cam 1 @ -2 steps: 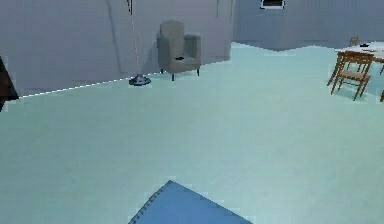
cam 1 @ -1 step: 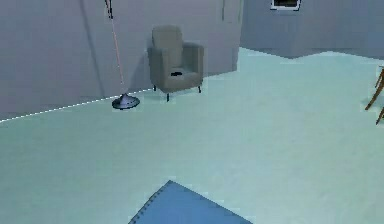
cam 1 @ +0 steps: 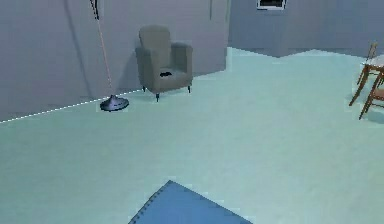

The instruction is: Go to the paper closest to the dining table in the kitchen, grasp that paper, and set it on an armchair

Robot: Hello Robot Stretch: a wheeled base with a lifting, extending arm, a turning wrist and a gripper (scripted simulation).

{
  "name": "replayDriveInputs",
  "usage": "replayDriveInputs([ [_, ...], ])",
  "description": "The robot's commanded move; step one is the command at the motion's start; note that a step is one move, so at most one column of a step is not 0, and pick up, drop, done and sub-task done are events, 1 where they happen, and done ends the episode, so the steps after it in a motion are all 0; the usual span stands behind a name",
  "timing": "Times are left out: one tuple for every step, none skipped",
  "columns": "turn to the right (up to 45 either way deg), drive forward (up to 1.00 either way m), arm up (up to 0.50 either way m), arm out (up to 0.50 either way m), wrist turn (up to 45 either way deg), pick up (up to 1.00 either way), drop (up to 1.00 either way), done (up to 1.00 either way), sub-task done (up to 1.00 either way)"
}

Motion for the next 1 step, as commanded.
replayDriveInputs([
  [0.0,1.00,0.00,0.00,0.0,0.00,0.00,0.00,0.00],
])
